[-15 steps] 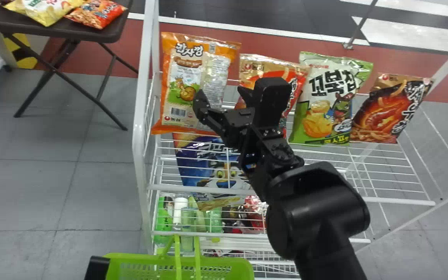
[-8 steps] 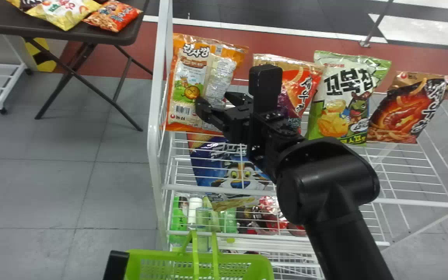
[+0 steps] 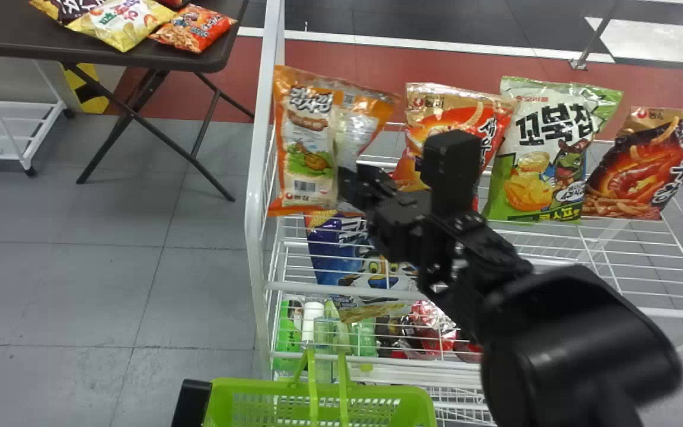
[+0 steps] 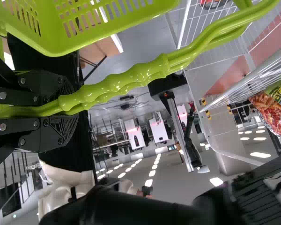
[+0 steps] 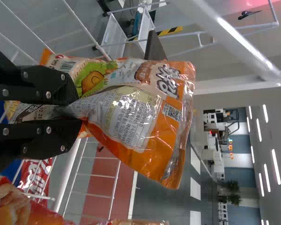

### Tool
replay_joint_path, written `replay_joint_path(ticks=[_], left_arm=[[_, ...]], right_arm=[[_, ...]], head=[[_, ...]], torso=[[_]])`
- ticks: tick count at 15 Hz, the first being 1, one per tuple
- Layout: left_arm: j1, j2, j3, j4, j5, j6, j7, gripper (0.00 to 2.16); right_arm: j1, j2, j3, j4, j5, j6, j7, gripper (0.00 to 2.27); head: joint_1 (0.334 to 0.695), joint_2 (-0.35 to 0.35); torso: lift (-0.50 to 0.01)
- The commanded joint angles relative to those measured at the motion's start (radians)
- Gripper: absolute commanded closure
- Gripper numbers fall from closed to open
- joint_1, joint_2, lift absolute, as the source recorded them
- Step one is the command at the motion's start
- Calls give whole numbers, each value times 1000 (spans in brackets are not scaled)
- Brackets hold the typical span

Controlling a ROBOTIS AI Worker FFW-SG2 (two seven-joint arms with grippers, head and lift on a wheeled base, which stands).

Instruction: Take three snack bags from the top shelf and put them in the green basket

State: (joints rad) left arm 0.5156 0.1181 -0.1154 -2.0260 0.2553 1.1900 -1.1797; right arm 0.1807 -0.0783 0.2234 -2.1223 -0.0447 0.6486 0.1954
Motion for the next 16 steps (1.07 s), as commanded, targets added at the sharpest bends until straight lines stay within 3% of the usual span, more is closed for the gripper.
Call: replay_joint_path(ticks=[1,3,7,9,12,16], left_arm=[[-8,0,-10,-7,-7,-6,3,1487],[-6,0,-20,-14,-7,-3,3,1487],[37,-2,-27,-48,-8,-31,31,1487],[78,-9,-20,-69,-7,-86,45,1487],[89,-11,-24,-114,-8,-77,48,1487],[118,-5,-20,-185,-5,-52,49,1487]], right_arm=[[175,-3,-59,-196,68,-8,9,2246],[326,-1,-148,-337,74,-26,53,2246],[591,18,-361,-533,-32,1,159,2246],[623,29,-431,-539,-67,127,239,2246],[648,58,-598,-516,-231,409,343,2246],[635,60,-604,-403,-231,602,435,2246]], head=[[695,-134],[695,-206],[695,-350],[695,-350],[695,-350],[695,-350]], torso=[[-32],[-32],[-32],[-32],[-32],[-32]])
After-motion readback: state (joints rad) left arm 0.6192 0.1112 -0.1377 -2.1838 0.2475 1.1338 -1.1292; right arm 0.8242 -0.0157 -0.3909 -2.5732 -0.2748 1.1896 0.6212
